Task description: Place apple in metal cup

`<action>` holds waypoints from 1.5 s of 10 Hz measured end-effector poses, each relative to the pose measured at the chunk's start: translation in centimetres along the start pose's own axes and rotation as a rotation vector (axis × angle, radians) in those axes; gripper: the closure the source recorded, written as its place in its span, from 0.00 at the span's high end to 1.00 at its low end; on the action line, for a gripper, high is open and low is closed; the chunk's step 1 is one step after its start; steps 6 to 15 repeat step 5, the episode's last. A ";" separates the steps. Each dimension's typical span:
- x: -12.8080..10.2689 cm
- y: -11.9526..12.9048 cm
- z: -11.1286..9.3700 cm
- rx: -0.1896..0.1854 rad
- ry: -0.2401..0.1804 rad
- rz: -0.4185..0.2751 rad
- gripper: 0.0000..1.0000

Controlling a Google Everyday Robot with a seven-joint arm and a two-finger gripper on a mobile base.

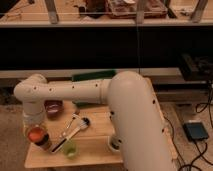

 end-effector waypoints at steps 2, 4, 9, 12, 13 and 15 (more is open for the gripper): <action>0.2 -0.2 0.0 0.011 -0.003 -0.016 0.80; 0.2 -0.6 0.0 0.019 -0.005 -0.040 0.80; 0.3 -0.5 0.0 0.020 -0.004 -0.041 0.80; 0.3 -0.5 0.0 0.020 -0.004 -0.041 0.80; 0.3 -0.5 0.0 0.020 -0.004 -0.041 0.80; 0.3 -0.5 0.0 0.020 -0.004 -0.041 0.80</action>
